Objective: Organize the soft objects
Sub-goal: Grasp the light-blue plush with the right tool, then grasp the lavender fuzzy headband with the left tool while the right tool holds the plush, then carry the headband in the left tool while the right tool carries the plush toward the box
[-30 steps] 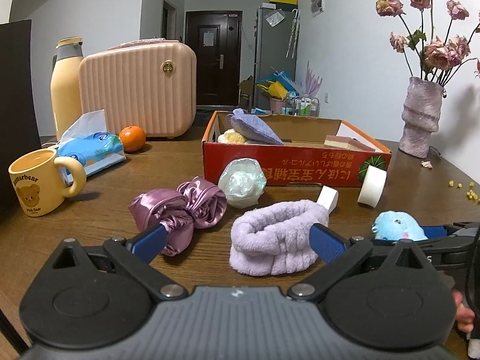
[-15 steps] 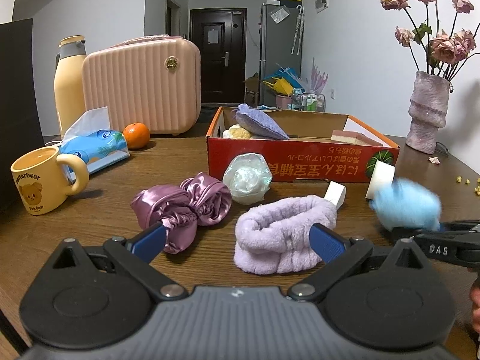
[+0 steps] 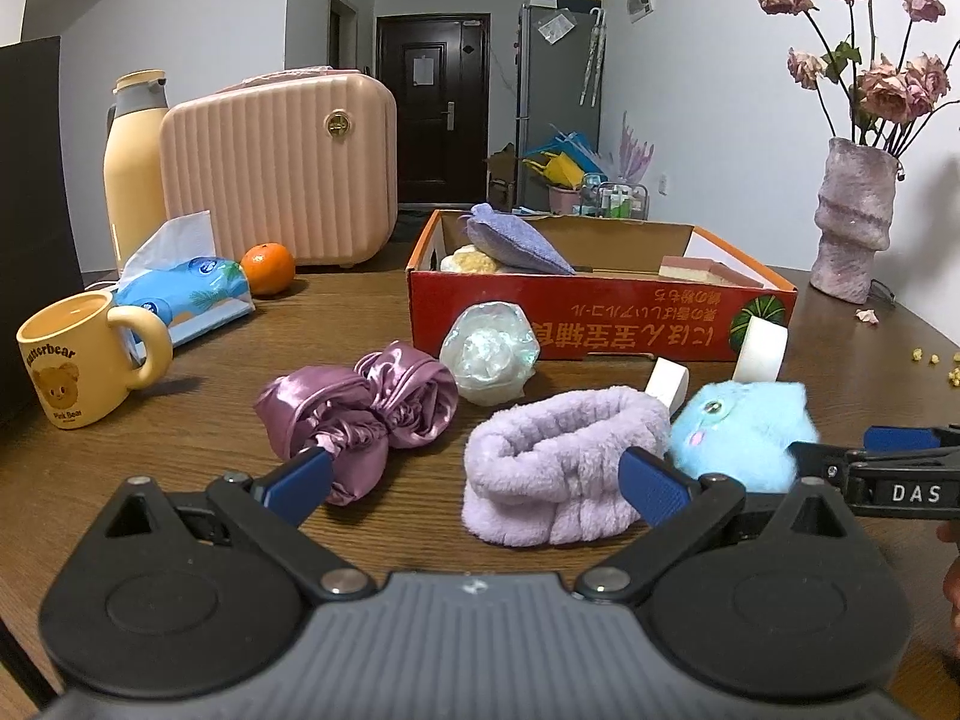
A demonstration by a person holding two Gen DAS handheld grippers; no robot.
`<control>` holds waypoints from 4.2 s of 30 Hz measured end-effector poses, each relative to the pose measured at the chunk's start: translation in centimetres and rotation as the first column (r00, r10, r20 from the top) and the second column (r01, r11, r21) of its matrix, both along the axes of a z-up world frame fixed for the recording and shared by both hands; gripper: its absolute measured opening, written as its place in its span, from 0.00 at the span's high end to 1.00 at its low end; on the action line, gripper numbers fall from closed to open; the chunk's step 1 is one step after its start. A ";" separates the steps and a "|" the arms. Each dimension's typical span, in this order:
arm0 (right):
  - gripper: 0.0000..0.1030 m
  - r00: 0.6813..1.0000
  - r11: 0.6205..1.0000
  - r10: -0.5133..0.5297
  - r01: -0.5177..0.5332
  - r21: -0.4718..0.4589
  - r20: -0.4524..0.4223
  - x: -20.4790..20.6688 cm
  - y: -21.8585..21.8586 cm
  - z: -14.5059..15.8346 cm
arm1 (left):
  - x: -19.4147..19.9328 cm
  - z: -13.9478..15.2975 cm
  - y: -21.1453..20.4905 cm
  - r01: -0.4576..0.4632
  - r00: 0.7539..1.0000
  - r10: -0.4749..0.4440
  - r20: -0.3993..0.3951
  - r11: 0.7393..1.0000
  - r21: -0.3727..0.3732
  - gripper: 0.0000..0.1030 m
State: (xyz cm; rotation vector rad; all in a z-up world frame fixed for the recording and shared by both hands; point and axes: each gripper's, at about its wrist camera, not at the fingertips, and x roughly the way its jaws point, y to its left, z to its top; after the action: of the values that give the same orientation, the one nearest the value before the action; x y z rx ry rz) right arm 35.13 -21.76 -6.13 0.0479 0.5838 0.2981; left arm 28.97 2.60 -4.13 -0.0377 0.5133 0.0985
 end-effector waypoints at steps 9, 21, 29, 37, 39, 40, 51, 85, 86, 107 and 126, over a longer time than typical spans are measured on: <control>0.08 0.997 0.997 0.075 -0.075 -0.026 0.003 0.5 3.0 -0.1 | 0.3 0.1 0.3 -0.008 1.000 0.008 -0.007 1.000 -0.007 0.00; 0.20 0.998 0.998 0.044 -0.046 -0.051 -0.047 2.6 5.8 -0.8 | 1.2 0.4 2.0 0.019 1.000 -0.019 -0.005 1.000 -0.022 0.00; 0.24 0.999 0.997 0.044 -0.045 -0.062 -0.024 2.1 5.6 -0.6 | 1.1 0.3 2.2 0.031 0.999 -0.032 -0.003 0.999 -0.031 0.00; 0.24 1.000 0.999 0.012 -0.011 -0.041 0.020 1.4 4.1 0.3 | 1.3 -0.1 1.4 0.048 0.999 -0.048 -0.001 0.999 -0.019 0.00; 0.24 1.000 0.999 0.005 -0.004 -0.034 0.029 1.3 3.7 0.5 | 1.4 -0.2 1.0 0.054 0.999 -0.054 -0.006 0.998 -0.010 0.00; 0.24 0.999 1.000 0.002 -0.001 -0.030 0.033 1.2 3.5 0.7 | 1.4 -0.2 0.8 0.058 0.998 -0.058 -0.006 0.998 -0.007 0.00; 0.23 0.998 0.999 -0.029 0.030 -0.014 0.056 1.1 0.8 1.1 | 3.0 -0.6 -2.3 0.073 0.997 -0.072 -0.025 0.997 0.038 0.00; 0.23 0.995 0.995 -0.094 0.095 -0.022 0.038 2.0 -2.9 0.6 | 7.4 -2.8 -4.5 0.080 0.990 -0.073 -0.122 0.995 0.056 0.20; 0.23 0.995 0.995 -0.092 0.093 -0.022 0.040 1.9 -2.9 0.7 | 7.4 -2.8 -4.5 0.083 0.990 -0.076 -0.120 0.995 0.059 0.23; 0.23 0.995 0.997 -0.062 0.065 -0.042 0.081 1.2 -1.9 0.8 | 4.8 -1.4 -5.8 0.082 0.997 -0.081 -0.011 0.987 0.138 0.70; 0.23 0.970 0.996 -0.092 0.087 0.032 0.223 -0.2 -0.2 3.6 | 3.0 1.8 -6.1 0.063 0.987 -0.083 0.135 0.987 0.145 0.70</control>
State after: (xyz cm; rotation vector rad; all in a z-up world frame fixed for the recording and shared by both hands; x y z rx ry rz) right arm 34.94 -21.93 -2.56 0.0612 0.3529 0.2184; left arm 31.99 -3.53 -2.32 0.1112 0.3656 0.0590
